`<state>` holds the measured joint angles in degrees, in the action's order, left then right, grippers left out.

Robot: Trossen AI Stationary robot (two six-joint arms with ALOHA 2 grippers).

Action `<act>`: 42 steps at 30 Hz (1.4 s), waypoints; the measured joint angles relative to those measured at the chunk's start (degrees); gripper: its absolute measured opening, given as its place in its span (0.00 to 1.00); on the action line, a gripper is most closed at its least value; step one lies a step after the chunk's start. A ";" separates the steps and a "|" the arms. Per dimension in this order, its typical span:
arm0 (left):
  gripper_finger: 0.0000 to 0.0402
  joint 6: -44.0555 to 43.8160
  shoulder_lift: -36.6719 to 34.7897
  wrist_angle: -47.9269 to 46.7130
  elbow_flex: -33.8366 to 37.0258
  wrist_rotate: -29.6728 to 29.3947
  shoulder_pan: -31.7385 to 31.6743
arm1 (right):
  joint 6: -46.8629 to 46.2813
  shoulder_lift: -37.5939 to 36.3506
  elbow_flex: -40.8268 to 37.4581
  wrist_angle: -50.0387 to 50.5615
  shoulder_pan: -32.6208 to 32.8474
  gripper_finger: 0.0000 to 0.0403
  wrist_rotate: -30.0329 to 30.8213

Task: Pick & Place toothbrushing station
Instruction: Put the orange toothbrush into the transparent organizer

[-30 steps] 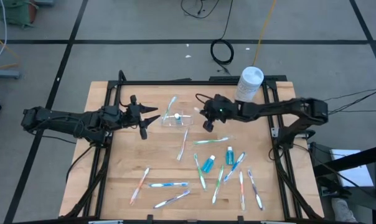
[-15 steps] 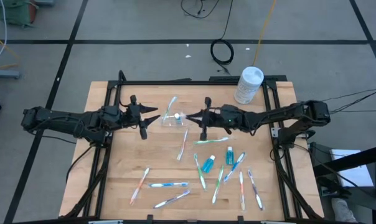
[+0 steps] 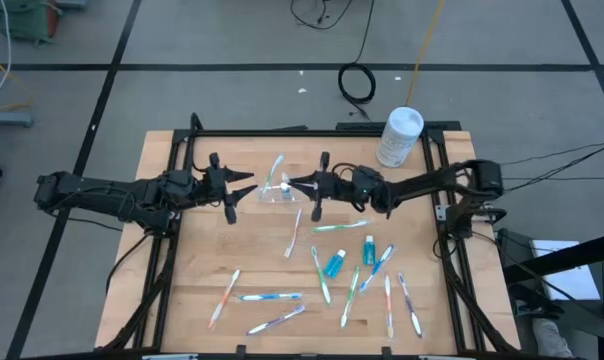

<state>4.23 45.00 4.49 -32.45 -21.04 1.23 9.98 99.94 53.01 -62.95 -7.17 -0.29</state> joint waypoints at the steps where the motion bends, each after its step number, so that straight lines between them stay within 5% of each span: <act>1: 0.38 0.00 0.02 0.02 0.00 0.00 0.00 | -0.16 1.35 0.02 -3.11 -0.45 0.02 0.06; 16: 0.38 0.00 -0.01 0.02 0.02 0.00 0.00 | -2.03 13.71 0.65 -16.31 -4.50 0.02 0.03; 42: 0.38 0.00 0.01 0.02 0.02 0.00 0.00 | -3.45 13.77 0.87 -16.24 -6.76 0.03 -0.01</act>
<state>4.23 45.01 4.51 -32.42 -21.04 1.23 6.54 113.71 53.89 -79.19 -13.93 -0.30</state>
